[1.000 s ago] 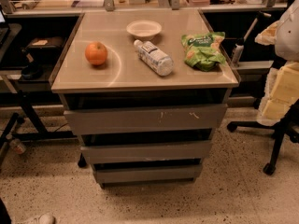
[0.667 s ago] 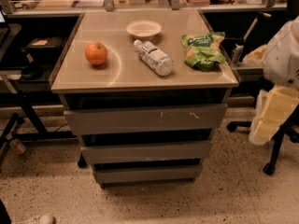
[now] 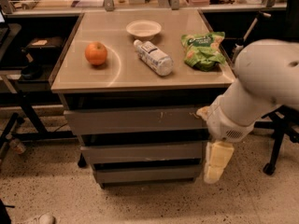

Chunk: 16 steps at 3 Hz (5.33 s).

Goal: Open middle drawer

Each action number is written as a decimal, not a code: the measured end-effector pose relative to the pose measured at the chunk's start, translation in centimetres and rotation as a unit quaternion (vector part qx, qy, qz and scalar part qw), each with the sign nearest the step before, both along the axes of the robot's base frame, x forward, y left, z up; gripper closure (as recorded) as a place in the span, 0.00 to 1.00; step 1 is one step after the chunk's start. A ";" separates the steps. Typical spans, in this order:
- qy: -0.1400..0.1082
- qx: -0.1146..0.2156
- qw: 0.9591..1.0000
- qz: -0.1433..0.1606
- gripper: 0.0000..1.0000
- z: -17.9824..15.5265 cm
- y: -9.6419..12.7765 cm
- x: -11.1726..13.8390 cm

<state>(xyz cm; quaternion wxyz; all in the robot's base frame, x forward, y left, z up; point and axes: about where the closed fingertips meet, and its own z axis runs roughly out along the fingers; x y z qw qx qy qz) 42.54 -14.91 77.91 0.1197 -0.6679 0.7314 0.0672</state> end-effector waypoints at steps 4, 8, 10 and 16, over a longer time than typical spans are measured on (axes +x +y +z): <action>0.096 0.049 0.994 -0.035 0.00 -20.0 5.7 1.7; 0.053 0.097 0.990 -0.083 0.00 -29.8 7.3 9.1; 0.008 0.094 0.991 -0.093 0.00 -31.5 6.9 13.8; 0.053 0.064 0.993 -0.078 0.00 -38.1 7.3 14.4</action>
Offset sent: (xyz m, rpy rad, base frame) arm 0.0040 0.0189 -0.0631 -0.0157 0.0769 0.0184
